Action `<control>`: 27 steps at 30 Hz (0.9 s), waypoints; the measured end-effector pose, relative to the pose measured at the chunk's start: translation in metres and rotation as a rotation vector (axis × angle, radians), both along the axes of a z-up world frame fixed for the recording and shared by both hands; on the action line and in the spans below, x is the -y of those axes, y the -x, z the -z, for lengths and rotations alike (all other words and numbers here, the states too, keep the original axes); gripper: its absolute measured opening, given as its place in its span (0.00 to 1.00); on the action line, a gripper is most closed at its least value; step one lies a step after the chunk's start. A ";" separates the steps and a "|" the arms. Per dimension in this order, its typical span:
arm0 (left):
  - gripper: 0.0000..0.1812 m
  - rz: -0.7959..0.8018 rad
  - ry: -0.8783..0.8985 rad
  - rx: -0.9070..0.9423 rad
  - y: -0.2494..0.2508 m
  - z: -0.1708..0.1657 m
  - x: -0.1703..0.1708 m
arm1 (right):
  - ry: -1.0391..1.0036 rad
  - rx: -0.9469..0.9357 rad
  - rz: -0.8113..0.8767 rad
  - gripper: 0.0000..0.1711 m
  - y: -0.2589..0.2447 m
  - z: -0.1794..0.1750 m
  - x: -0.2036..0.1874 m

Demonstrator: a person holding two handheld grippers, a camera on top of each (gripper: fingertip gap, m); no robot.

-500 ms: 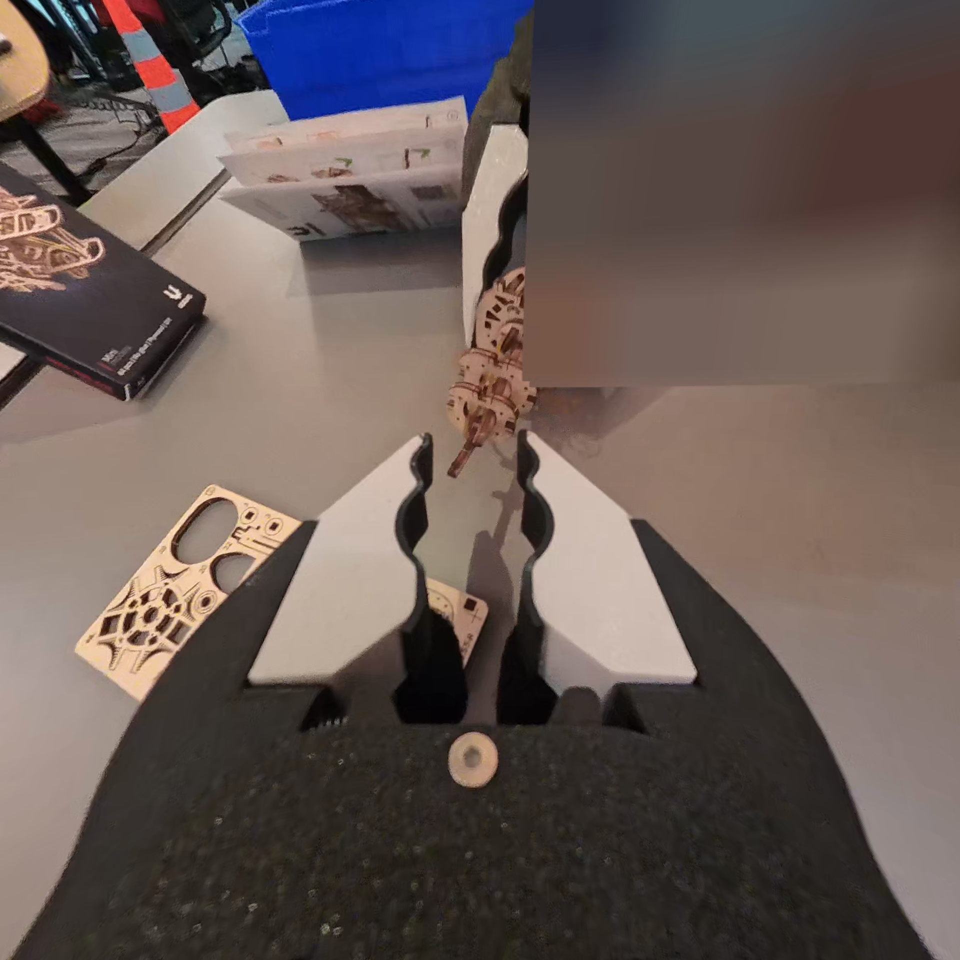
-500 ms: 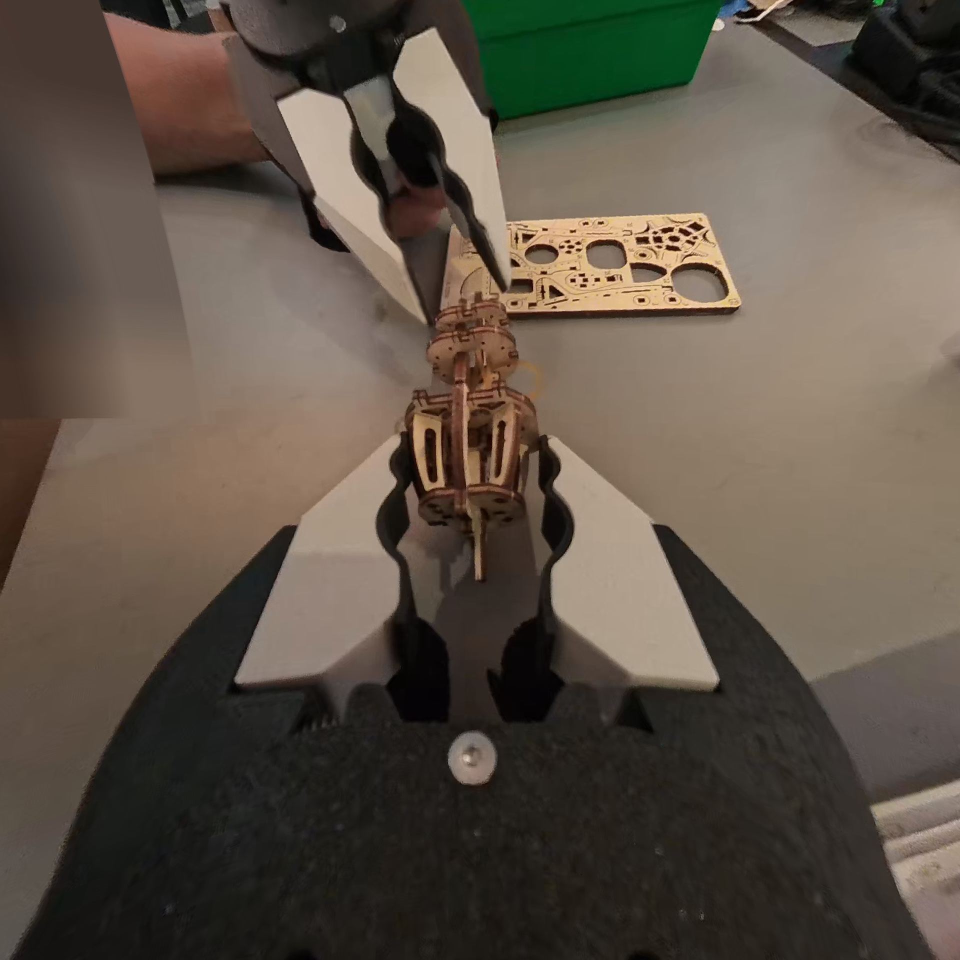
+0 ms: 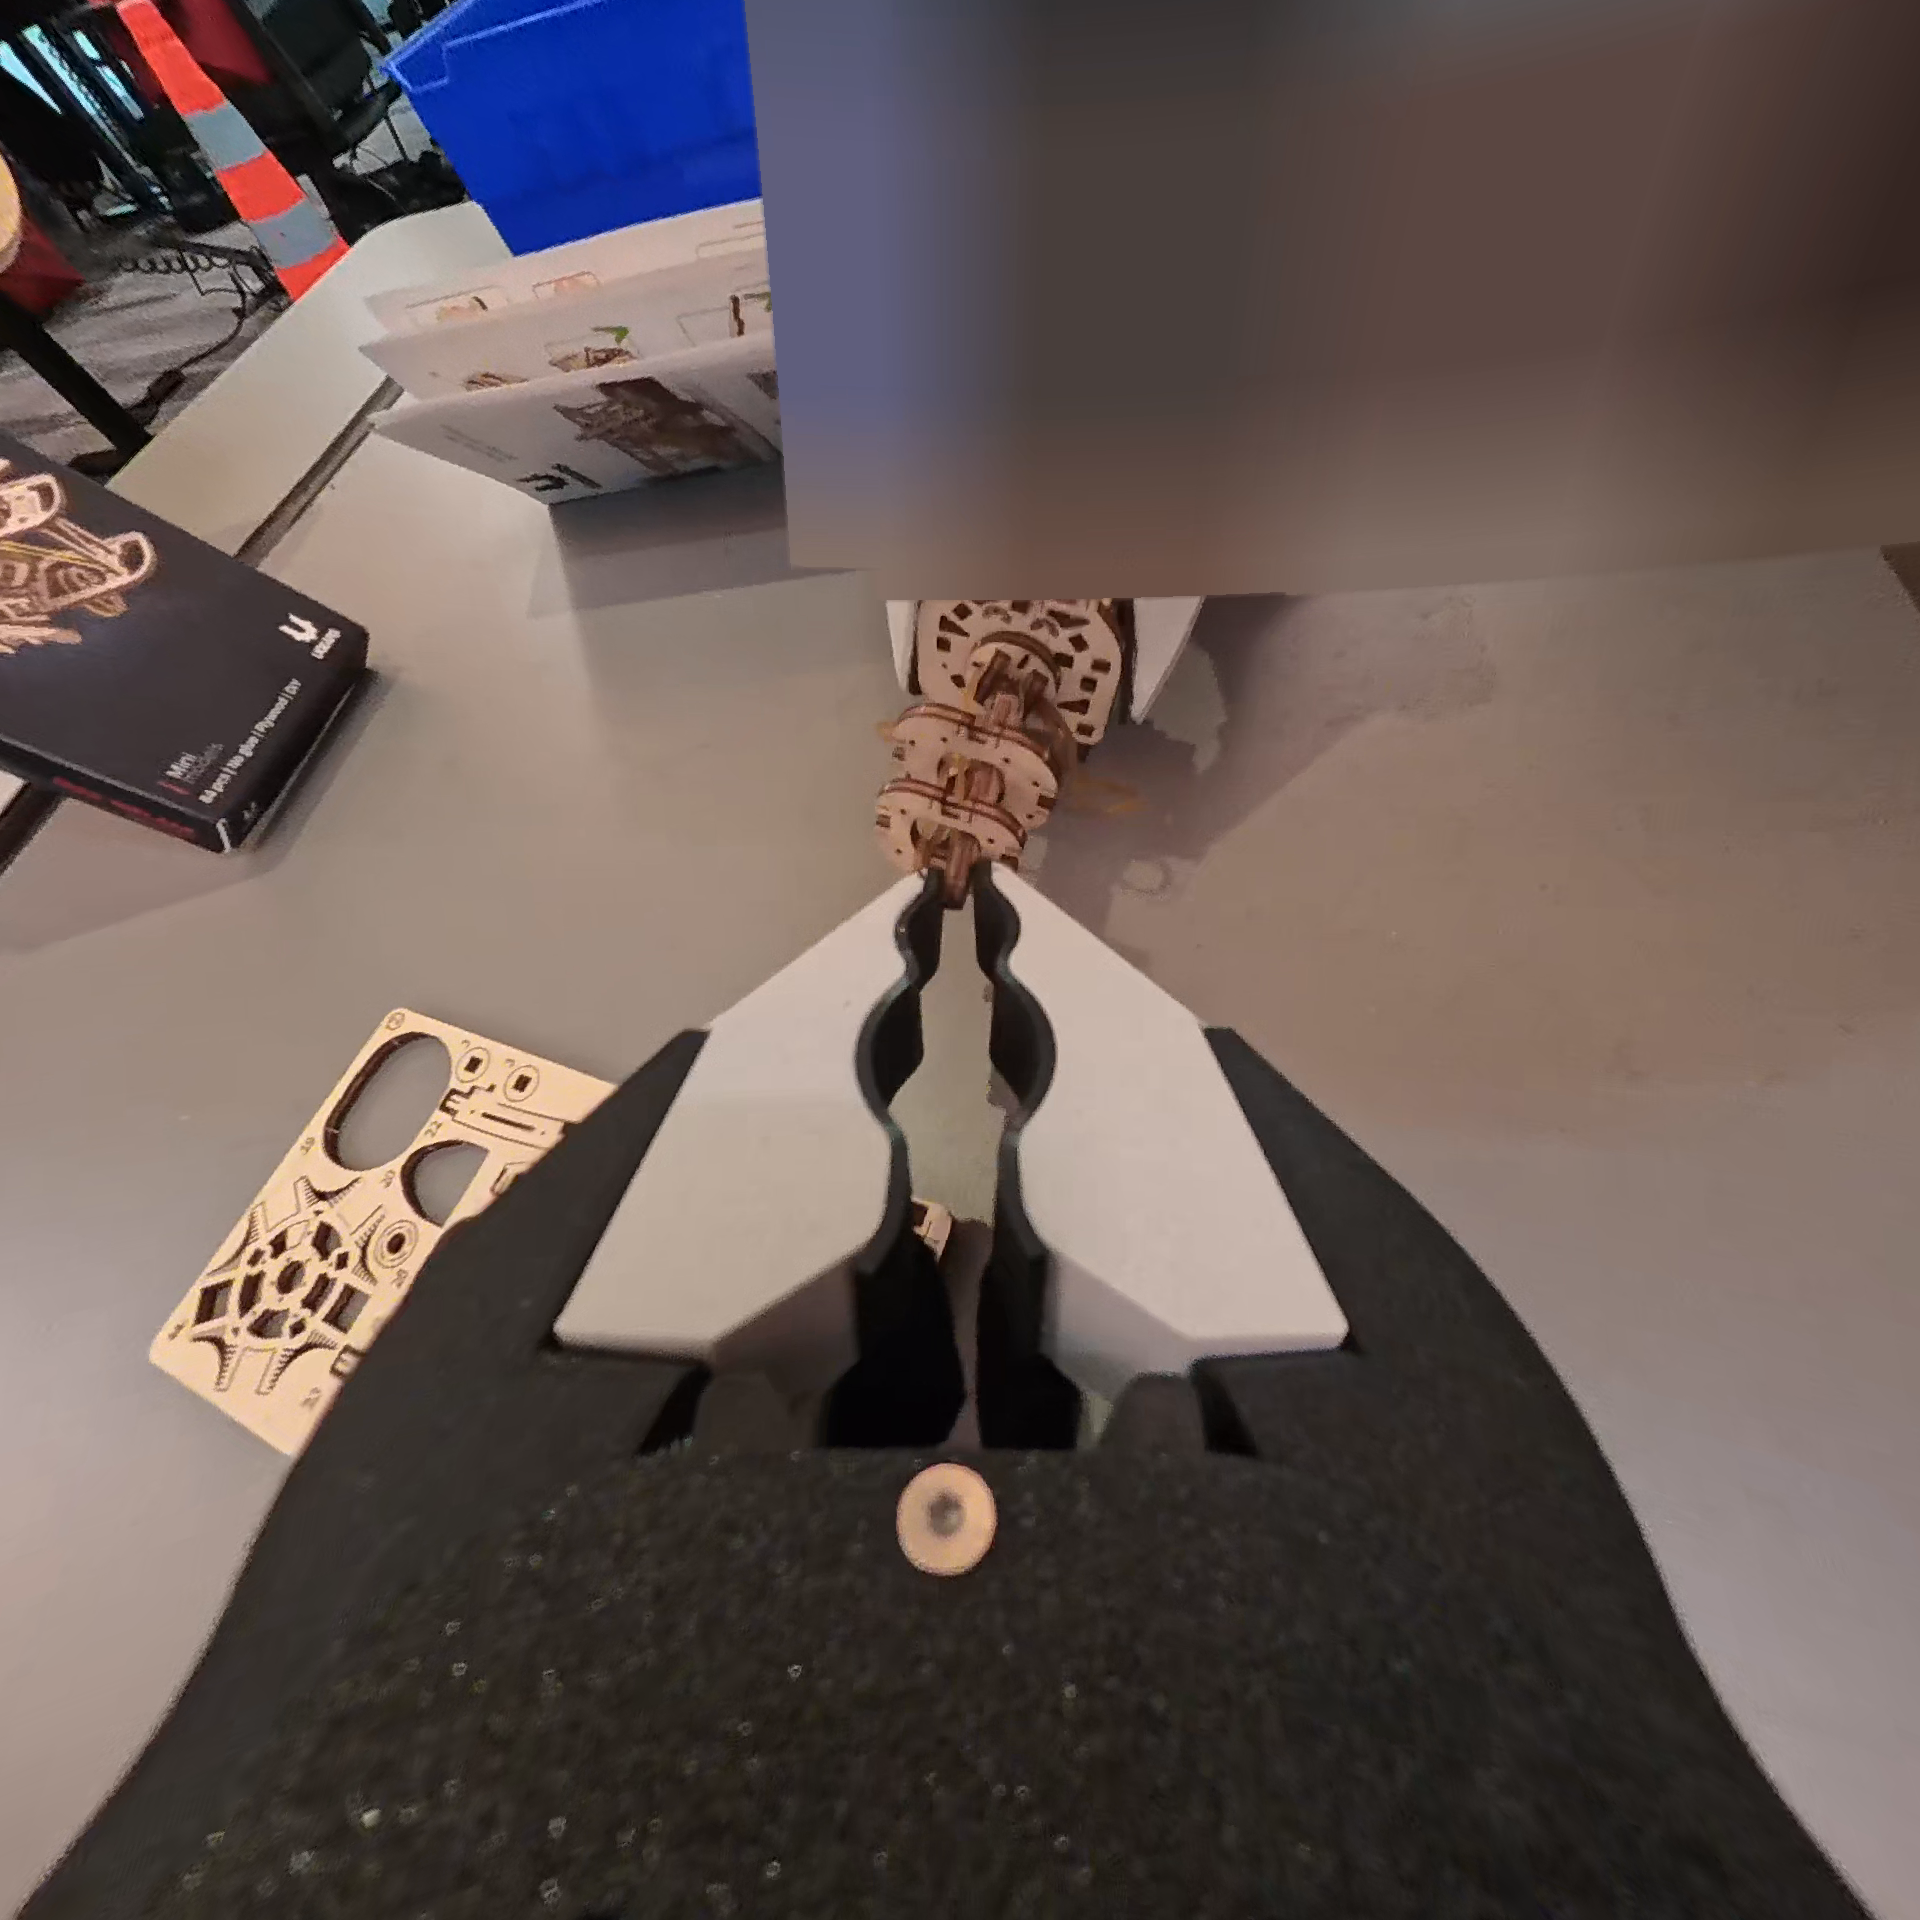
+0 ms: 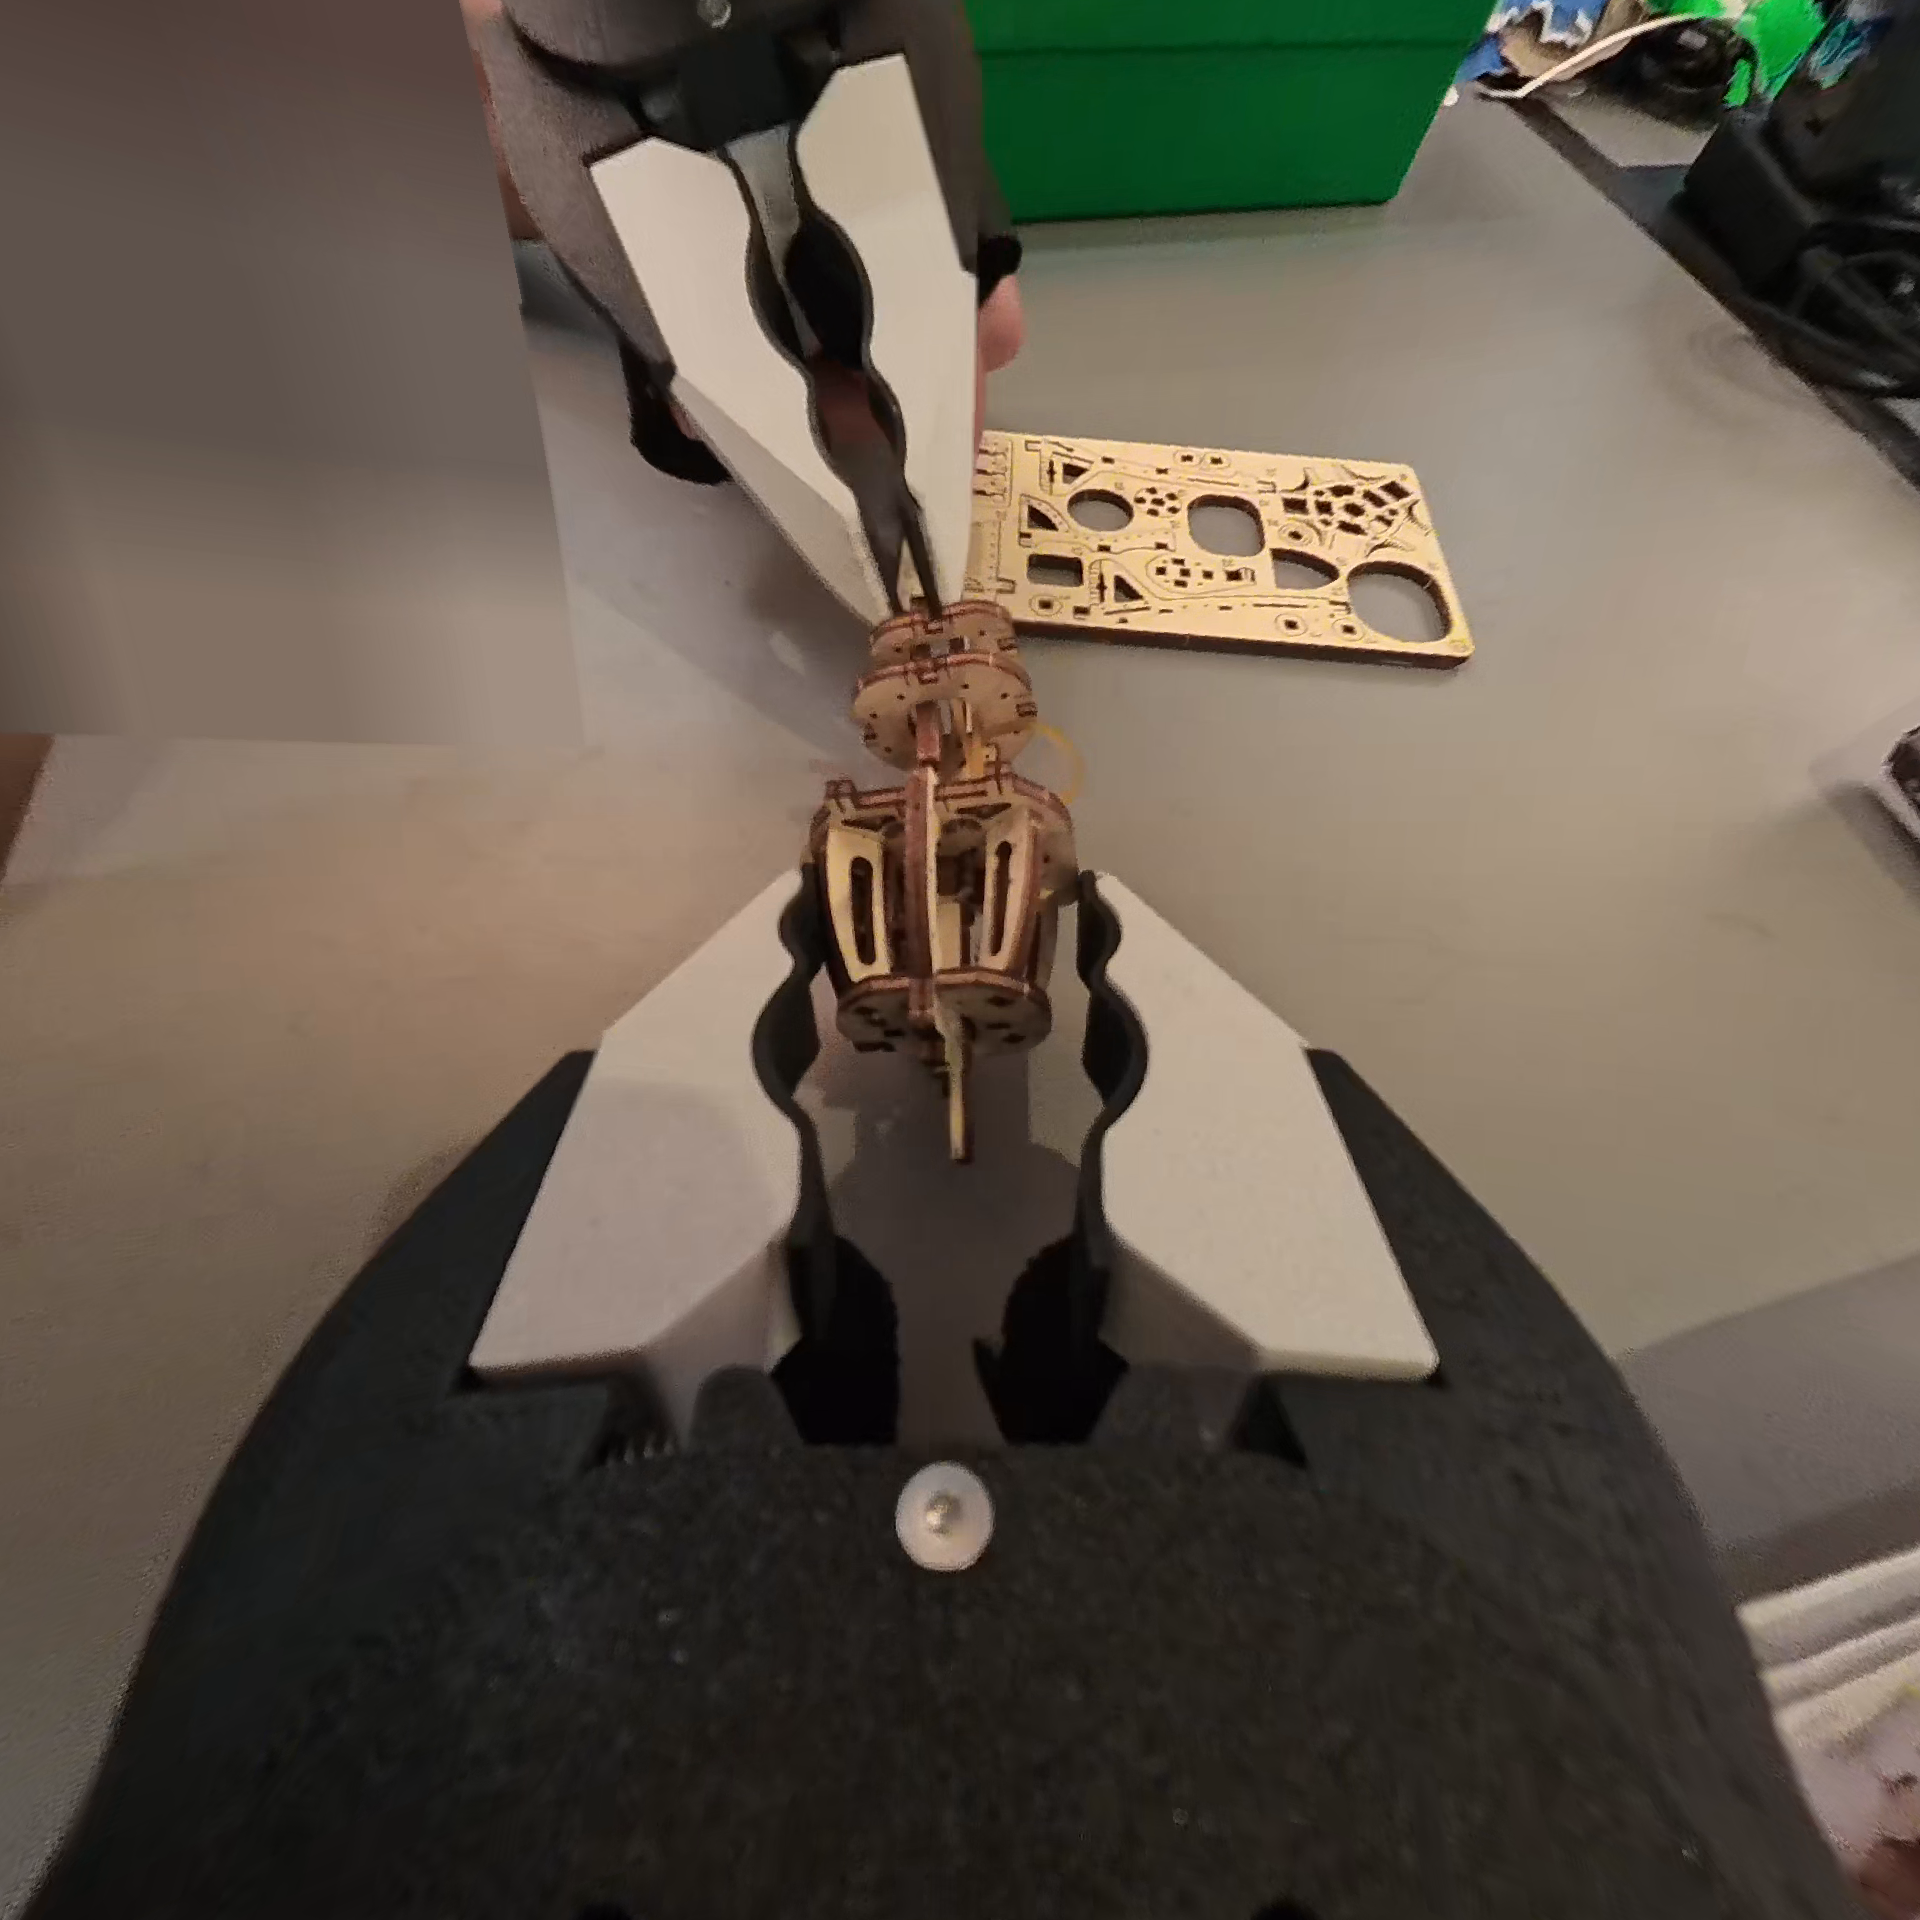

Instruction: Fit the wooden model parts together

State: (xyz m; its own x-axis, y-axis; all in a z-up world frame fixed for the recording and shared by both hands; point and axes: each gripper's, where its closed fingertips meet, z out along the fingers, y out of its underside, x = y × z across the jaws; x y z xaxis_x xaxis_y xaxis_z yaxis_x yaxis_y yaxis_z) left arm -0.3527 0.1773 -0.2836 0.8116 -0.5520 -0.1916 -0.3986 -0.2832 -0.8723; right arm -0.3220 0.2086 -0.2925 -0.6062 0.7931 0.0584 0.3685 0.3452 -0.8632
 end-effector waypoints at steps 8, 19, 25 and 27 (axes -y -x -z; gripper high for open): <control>0.01 -0.041 0.231 0.249 -0.004 0.006 0.005 | -0.247 -0.118 0.003 0.27 0.000 0.003 -0.002; 0.00 -0.018 0.504 0.611 -0.006 0.011 0.016 | -0.443 -0.248 -0.024 0.27 -0.001 0.004 0.000; 0.00 -0.019 0.537 0.592 -0.007 0.017 0.018 | -0.229 -0.150 -0.046 0.25 -0.007 -0.001 0.005; 0.00 -0.021 0.541 0.590 -0.007 0.018 0.018 | -0.172 -0.104 -0.061 0.28 -0.009 0.001 0.007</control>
